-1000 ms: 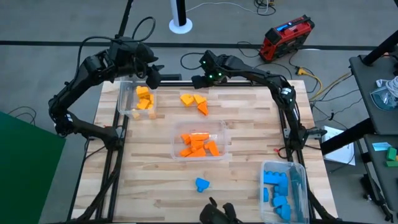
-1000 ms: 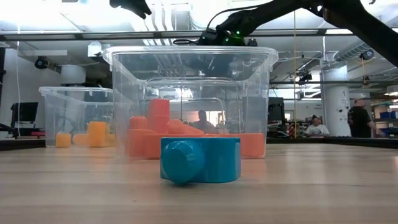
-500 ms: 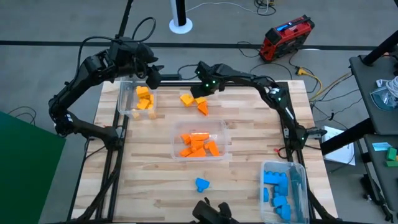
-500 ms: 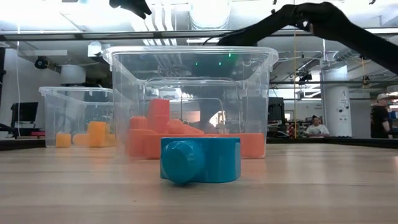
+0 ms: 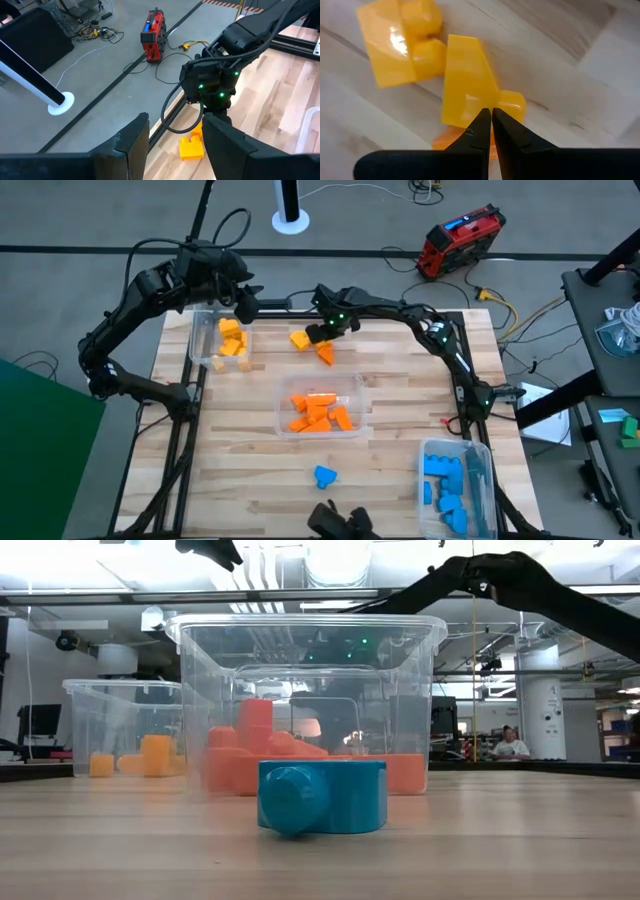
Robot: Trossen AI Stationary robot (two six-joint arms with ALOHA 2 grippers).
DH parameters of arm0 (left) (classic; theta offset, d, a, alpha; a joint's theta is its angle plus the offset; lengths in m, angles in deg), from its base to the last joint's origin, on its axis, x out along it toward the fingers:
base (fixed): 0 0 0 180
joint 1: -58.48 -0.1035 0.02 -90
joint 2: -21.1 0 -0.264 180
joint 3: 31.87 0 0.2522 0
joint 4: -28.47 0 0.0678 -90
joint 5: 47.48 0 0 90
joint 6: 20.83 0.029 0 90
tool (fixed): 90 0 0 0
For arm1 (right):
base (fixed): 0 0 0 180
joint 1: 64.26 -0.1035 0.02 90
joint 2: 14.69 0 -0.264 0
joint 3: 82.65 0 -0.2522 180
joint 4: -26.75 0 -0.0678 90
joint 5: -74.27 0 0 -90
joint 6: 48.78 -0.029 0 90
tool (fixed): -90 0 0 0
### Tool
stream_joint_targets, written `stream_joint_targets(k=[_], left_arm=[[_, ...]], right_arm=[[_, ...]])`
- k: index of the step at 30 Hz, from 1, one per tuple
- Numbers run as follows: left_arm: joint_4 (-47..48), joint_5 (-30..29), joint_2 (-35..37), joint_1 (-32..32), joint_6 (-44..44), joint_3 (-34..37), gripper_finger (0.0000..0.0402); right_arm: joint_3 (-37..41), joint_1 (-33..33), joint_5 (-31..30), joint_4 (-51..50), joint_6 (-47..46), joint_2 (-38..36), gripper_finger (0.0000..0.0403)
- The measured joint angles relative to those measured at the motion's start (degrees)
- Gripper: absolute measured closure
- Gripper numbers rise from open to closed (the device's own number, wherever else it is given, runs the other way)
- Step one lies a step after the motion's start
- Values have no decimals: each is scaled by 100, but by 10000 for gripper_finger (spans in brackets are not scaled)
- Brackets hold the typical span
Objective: Sort blocks
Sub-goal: Put the yellow game piece into the top left transparent bin
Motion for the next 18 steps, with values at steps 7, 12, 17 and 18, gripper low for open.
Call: stream_joint_targets(k=[7, 12, 17, 18], left_arm=[[101, 0, 0, -6, 22, 2, 241], [138, -2, 0, -9, 32, 2, 241], [138, -2, 0, -9, 68, 2, 241], [138, -2, 0, -9, 68, 2, 241]], right_arm=[[0, 23, -4, -291, 1, -34, 390], [0, 35, -24, -643, -1, -73, 390], [0, 35, -44, -953, -12, -124, 390], [2, 35, -75, -1039, -13, -137, 390]])
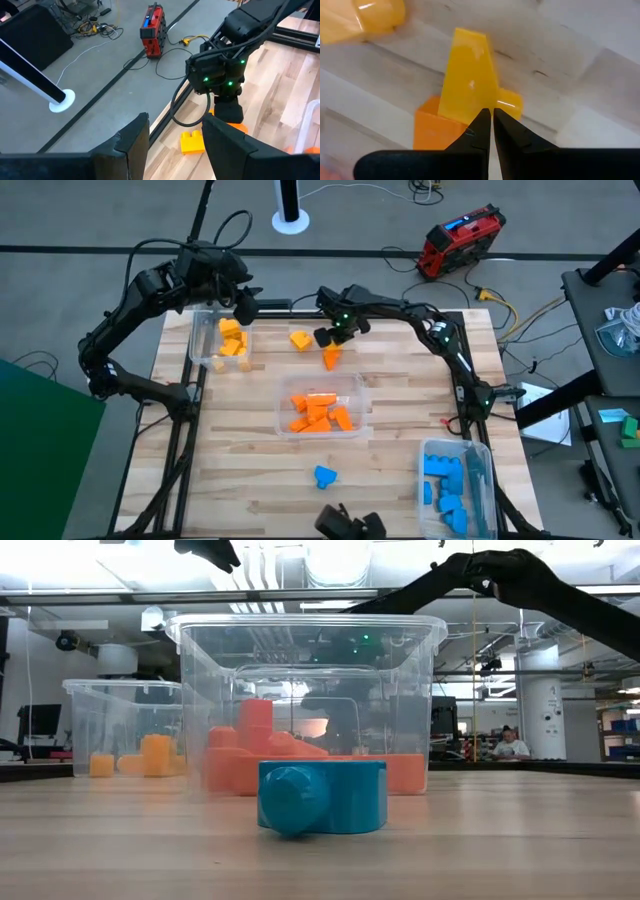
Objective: Sort blocks
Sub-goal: Put the yellow game piece into the top left transparent bin
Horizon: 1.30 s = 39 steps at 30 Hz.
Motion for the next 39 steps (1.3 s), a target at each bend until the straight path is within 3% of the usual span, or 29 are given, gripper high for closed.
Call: stream_joint_targets(k=[7, 19, 34, 39], left_arm=[[0, 0, 0, 0, 1, 0, 241], [2, 0, 0, 0, 1, 0, 241], [214, 0, 0, 0, 2, 2, 241], [297, 0, 2, -1, 0, 2, 241]], right_arm=[[2, 2, -283, -484, -51, -192, 390], [2, 49, -585, -65, -258, -825, 390], [2, 128, -2887, 1977, -306, -2469, 390], [0, 166, -3099, 2216, -62, -2810, 390]])
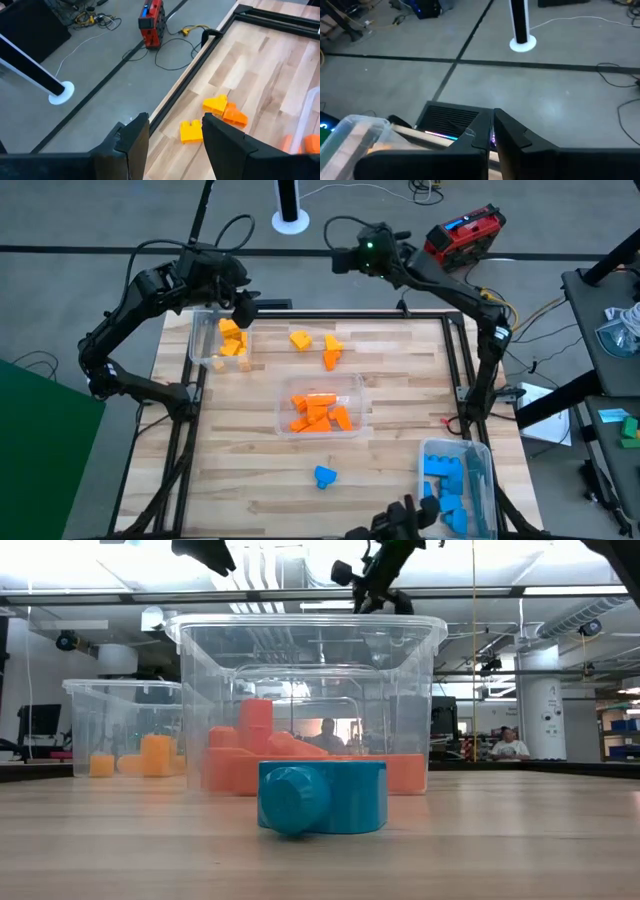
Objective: Sort blocks
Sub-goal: Put the yellow game piece into the top left transparent bin
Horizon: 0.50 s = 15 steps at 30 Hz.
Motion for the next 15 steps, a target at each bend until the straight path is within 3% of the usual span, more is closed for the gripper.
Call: stream_joint_targets(k=[9, 15], left_arm=[[-6, 0, 0, 0, 0, 88, 241], [-6, 0, 0, -2, -69, 328, 241]], right_arm=[[2, 11, 48, -828, -333, 137, 390], [2, 9, 478, -1230, -544, 555, 390]])
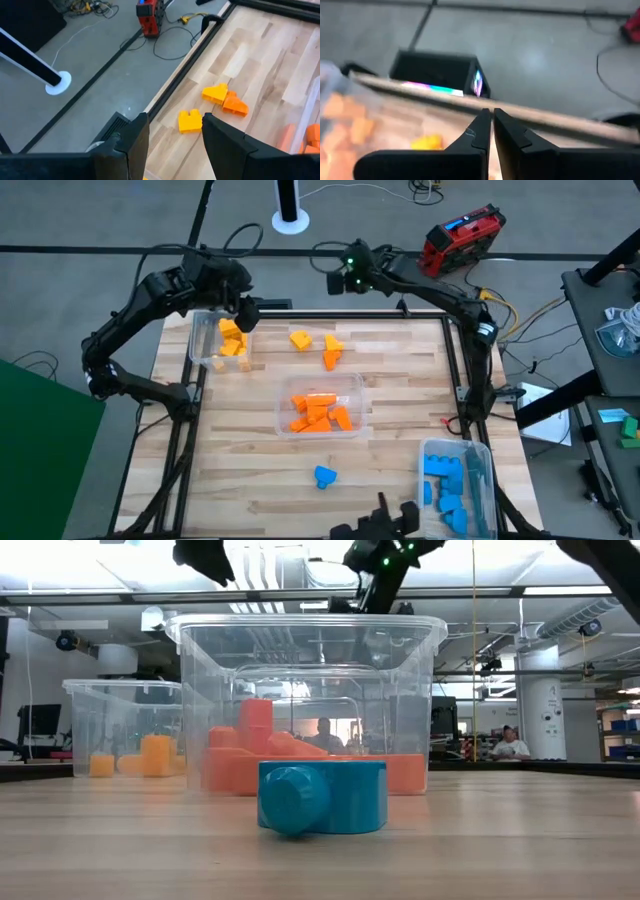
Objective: Sort blocks
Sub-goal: Put the yellow game piece into the top left transparent bin
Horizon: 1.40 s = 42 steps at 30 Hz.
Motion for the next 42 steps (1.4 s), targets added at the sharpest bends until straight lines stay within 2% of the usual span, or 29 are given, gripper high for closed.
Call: stream_joint_targets(k=[5, 11, 15, 20, 28, 42], left_arm=[[4, 2, 0, 2, -145, 131, 241], [6, 2, 0, 2, -178, 131, 241], [7, 2, 0, 2, -176, 131, 241], [8, 2, 0, 2, -176, 131, 241], [9, 2, 0, 2, -176, 131, 241], [0, 2, 0, 2, -176, 131, 241]], right_arm=[[0, -28, 677, -596, -57, 460, 390], [2, -131, 805, -1441, -165, 1136, 390], [7, -166, 1107, -1737, -169, 1560, 390], [7, -164, 1786, -1740, -131, 1957, 390], [7, -175, 1799, -1513, -129, 2048, 390], [7, -177, 1955, -487, -79, 2046, 390]])
